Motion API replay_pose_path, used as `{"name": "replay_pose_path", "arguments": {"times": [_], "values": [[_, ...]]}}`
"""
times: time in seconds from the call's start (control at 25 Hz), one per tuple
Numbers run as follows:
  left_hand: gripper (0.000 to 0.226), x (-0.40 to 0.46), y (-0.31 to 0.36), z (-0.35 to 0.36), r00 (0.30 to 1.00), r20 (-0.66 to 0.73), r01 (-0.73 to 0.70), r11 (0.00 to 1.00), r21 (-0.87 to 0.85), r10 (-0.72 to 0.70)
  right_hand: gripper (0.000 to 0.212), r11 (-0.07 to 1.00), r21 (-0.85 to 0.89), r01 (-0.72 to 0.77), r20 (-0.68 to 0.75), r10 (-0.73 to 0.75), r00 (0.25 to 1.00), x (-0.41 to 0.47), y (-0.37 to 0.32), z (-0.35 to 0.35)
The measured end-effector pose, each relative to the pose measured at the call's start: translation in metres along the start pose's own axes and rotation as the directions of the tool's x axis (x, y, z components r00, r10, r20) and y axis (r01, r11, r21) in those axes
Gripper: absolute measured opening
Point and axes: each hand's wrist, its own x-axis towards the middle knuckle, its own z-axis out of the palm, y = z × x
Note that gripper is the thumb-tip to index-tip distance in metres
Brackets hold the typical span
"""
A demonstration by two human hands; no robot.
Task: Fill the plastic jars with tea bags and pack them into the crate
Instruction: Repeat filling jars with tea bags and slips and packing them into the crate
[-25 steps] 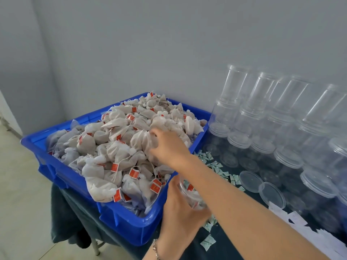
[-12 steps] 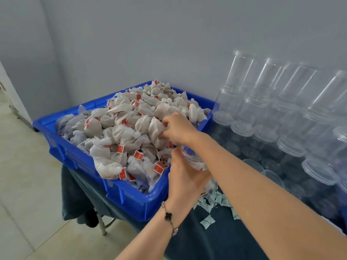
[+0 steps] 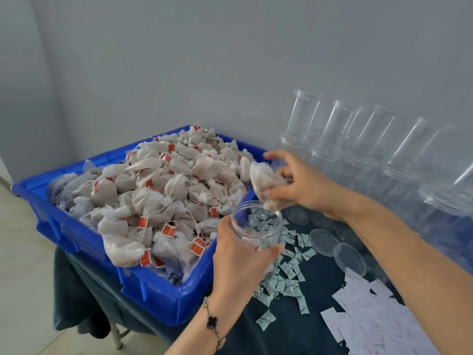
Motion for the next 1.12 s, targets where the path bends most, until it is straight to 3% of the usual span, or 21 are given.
{"name": "replay_pose_path", "arguments": {"times": [0.08, 0.12, 0.28, 0.48, 0.6, 0.68, 0.88, 1.04, 1.12], "values": [[0.089, 0.0, 0.0, 0.002, 1.0, -0.01, -0.001, 1.0, 0.028, 0.002, 0.048, 0.93, -0.36, 0.079, 0.129, -0.035, 0.991, -0.008, 0.0, 0.006], [0.088, 0.0, 0.0, 0.002, 1.0, -0.017, -0.003, 0.999, 0.035, 0.004, 0.042, 0.883, -0.455, 0.114, 0.166, -0.042, 0.985, -0.009, -0.003, 0.011], [0.092, -0.001, -0.003, 0.0, 0.999, -0.038, 0.001, 0.998, 0.064, 0.002, 0.028, 0.88, -0.453, 0.145, 0.135, -0.093, 0.986, 0.002, -0.026, 0.024], [0.094, -0.002, -0.011, -0.01, 0.999, 0.01, -0.034, 0.995, 0.094, 0.034, 0.028, 0.808, -0.535, 0.246, 0.074, -0.245, 0.967, 0.038, -0.043, 0.059], [0.1, -0.002, -0.013, -0.013, 0.999, 0.036, -0.012, 0.99, 0.142, 0.007, 0.037, 0.78, -0.58, 0.235, 0.151, -0.181, 0.972, 0.063, -0.034, 0.094], [0.096, -0.002, -0.012, -0.014, 0.999, 0.05, -0.022, 0.985, 0.172, 0.014, 0.03, 0.799, -0.572, 0.185, 0.14, -0.127, 0.982, 0.074, -0.024, 0.11], [0.103, -0.001, -0.015, -0.012, 0.998, 0.048, -0.061, 0.974, 0.217, 0.051, 0.01, 0.894, -0.44, 0.079, -0.092, -0.132, 0.987, 0.074, -0.012, 0.099], [0.099, -0.001, -0.016, -0.008, 0.998, 0.012, -0.069, 0.98, 0.188, 0.068, 0.015, 0.961, -0.226, 0.158, -0.283, -0.22, 0.934, 0.035, -0.023, 0.044], [0.095, -0.001, -0.014, -0.002, 0.997, -0.005, -0.07, 0.982, 0.178, 0.072, 0.014, 0.967, -0.188, 0.172, -0.25, -0.217, 0.944, 0.009, -0.021, 0.019]]}}
